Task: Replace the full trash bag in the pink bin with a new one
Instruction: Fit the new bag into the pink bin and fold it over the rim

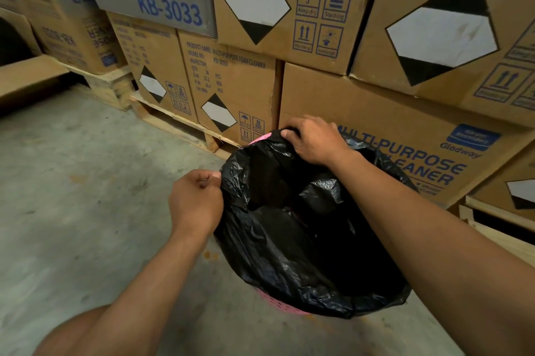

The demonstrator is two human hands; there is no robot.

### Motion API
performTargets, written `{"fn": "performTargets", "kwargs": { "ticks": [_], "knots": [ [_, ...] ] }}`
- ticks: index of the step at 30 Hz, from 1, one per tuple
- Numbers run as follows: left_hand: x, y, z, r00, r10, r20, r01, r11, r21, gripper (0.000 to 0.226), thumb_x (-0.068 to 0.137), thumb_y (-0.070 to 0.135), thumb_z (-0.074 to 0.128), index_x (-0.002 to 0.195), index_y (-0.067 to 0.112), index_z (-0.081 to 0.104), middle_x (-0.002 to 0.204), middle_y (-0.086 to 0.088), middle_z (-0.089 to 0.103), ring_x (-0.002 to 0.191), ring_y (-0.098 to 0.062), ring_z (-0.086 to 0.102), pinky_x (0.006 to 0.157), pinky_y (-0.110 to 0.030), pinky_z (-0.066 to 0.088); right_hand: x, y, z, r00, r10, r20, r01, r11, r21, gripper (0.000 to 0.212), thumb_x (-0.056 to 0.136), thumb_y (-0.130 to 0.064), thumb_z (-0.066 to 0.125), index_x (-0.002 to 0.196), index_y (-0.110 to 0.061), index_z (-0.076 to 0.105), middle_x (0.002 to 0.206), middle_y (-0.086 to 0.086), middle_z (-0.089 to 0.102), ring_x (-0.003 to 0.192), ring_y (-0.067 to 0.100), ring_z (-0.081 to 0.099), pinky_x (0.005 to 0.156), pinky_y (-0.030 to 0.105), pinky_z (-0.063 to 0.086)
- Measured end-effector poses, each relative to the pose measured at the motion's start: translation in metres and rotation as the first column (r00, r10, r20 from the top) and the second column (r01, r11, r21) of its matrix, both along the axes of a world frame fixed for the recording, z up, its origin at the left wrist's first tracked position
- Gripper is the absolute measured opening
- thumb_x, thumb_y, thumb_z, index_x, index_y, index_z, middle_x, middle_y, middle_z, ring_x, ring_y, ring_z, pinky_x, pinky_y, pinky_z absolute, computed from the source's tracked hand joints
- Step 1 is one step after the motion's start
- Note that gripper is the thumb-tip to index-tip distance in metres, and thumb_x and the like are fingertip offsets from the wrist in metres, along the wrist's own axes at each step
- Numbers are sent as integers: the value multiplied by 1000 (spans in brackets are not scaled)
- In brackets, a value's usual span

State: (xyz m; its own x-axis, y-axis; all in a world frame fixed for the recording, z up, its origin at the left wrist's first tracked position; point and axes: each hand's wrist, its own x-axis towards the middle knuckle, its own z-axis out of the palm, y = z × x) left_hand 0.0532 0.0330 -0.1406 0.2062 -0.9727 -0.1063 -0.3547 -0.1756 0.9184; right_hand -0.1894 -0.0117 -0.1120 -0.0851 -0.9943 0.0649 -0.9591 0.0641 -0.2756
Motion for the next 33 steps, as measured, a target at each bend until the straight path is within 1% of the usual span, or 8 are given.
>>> {"fn": "performTargets", "kwargs": {
  "ticks": [6,10,12,15,21,25,30,33],
  "knots": [
    [-1,-4,8,998,-61,4,61,998,17,28,89,11,53,98,21,78,97,5,75,97,-16,67,93,-37,53,2,-2,6,972,11,237,-2,999,-36,13,101,-36,60,107,-30,70,111,-8,71,108,19,63,95,43,48],
    [-7,-5,15,998,-50,-33,51,998,25,19,92,26,57,85,23,74,82,12,69,86,-13,64,80,-31,47,2,-8,10,937,-17,350,28,999,-27,10,98,-32,66,92,-29,73,100,-7,70,100,14,63,81,30,45],
    [-10,-6,17,998,-64,24,64,998,-17,19,91,40,65,83,25,73,78,12,69,78,-6,63,72,-27,45,3,-12,10,926,-42,376,55,998,-23,12,98,-32,66,88,-28,72,94,-9,69,96,13,63,81,30,46],
    [-12,-10,15,997,-45,55,48,998,-45,17,88,41,71,83,24,72,77,9,70,74,-6,64,63,-24,44,6,-17,8,922,-80,380,93,996,-14,17,98,-35,65,88,-24,73,87,-12,67,93,13,65,80,34,51],
    [-13,-15,13,999,-23,-25,24,998,66,21,93,36,64,82,19,72,79,2,70,80,-15,64,83,-35,50,12,-24,6,921,-142,364,158,987,-15,18,95,-37,69,80,-27,68,84,-10,67,88,15,64,84,40,54],
    [-13,-21,16,990,-16,-141,47,974,222,17,92,32,66,87,18,71,87,-2,70,89,-23,64,92,-40,52,15,-20,8,997,-12,82,22,991,-133,22,98,-42,63,84,-25,62,93,-5,60,89,18,55,85,40,46],
    [-9,-22,13,925,50,-378,97,929,358,21,93,33,68,104,15,68,97,-8,72,90,-25,68,69,-29,52,16,-14,8,992,119,34,-118,993,-22,29,105,-44,47,98,-23,65,96,-3,62,94,22,59,83,39,46],
    [-9,-19,7,984,33,-173,-1,984,180,16,93,33,68,98,17,65,89,2,68,92,-21,67,71,-28,47,15,-13,5,993,116,12,-116,993,31,38,108,-46,39,103,-18,65,100,4,67,96,27,63,87,43,50]
  ]
}}
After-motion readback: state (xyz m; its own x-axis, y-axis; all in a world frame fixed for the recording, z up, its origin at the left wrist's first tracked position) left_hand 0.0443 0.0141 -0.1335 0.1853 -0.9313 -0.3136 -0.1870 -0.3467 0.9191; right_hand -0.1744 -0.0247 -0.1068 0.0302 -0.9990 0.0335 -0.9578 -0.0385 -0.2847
